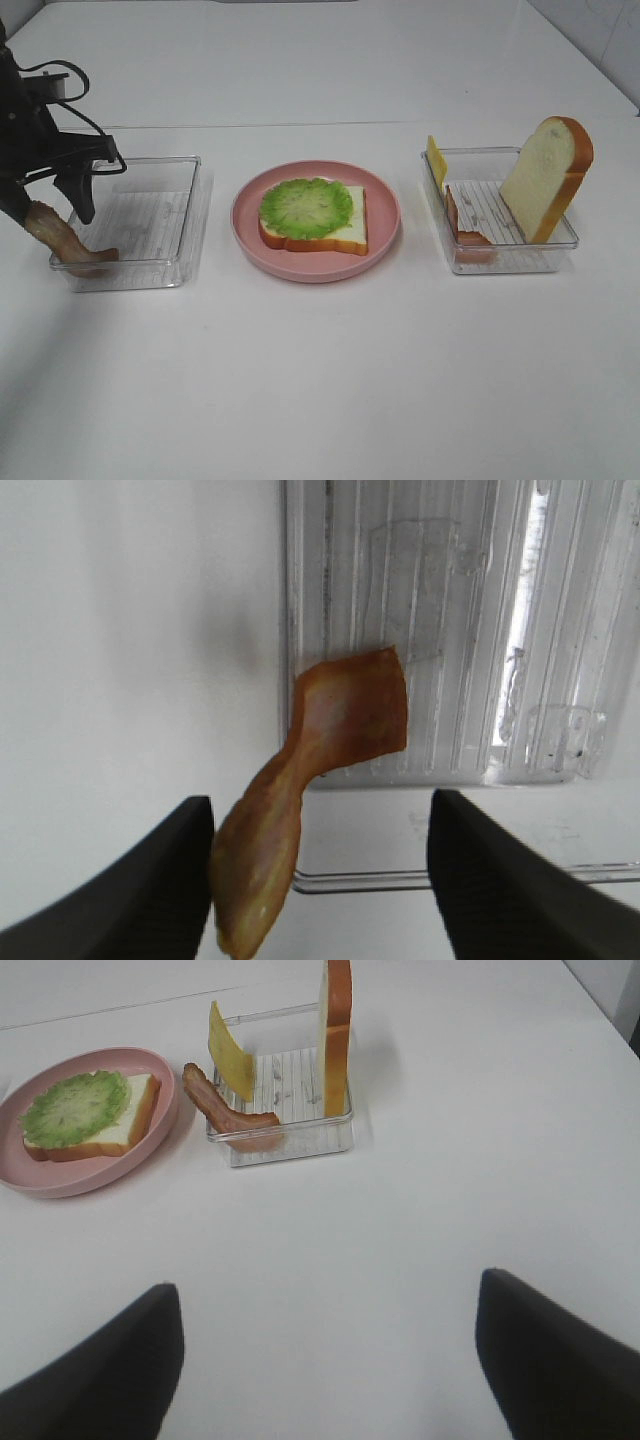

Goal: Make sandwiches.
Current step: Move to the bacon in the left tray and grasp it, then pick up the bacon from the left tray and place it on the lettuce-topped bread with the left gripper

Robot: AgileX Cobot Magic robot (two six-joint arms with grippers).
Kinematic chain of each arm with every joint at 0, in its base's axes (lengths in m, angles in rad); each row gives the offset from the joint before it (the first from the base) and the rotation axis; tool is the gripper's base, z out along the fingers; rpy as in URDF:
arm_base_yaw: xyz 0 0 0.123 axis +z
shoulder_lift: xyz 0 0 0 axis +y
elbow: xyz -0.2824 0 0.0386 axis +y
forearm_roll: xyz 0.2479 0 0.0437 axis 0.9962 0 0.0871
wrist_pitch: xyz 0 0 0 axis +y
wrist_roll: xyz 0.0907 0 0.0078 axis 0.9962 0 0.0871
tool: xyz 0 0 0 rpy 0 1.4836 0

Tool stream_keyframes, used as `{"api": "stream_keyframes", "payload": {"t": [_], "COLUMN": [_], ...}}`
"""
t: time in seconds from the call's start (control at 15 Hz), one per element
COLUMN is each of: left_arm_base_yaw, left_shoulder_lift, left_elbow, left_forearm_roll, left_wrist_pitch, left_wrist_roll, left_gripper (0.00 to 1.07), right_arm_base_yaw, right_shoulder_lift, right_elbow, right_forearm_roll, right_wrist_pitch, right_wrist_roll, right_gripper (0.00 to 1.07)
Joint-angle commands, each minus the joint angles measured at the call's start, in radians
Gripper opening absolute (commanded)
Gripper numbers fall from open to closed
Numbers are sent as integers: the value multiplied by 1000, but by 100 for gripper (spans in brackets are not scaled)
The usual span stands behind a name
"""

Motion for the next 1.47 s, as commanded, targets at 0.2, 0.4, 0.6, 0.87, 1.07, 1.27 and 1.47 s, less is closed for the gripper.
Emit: {"api": "stream_keyframes", "payload": {"t": [0.2,0.4,0.6,0.87,1.07,1.27,1.47], "left_arm_base_yaw": [-5,-5,-5,-5,-11,-47,-130], "left_shoulder_lift": [1,1,-3,-14,-14,-11,30], "left_elbow": [8,8,2,-98,-163,-171,-184], "left_forearm_roll": [-2,-3,-29,-184,-408,-570,-706], "left_wrist_pitch": [-10,-9,-5,22,-14,-89,-188], "left_wrist_roll": [-8,-8,7,89,187,267,319], "left_gripper": [19,0,0,0,0,0,0], "right_arm_base_yaw": [-7,-7,-7,-7,-7,-7,-7], "right_shoulder_lift": [-12,-12,-12,-12,-12,-12,-12], "right_elbow": [3,3,3,3,3,3,3], "right_forearm_roll": [4,4,4,4,4,3,4], "right_wrist_pitch": [-5,-5,-5,-5,-5,-5,-5], "right_wrist_roll": [-7,-7,-7,-7,-7,-7,-7], "right_gripper": [76,76,76,76,76,76,76]}}
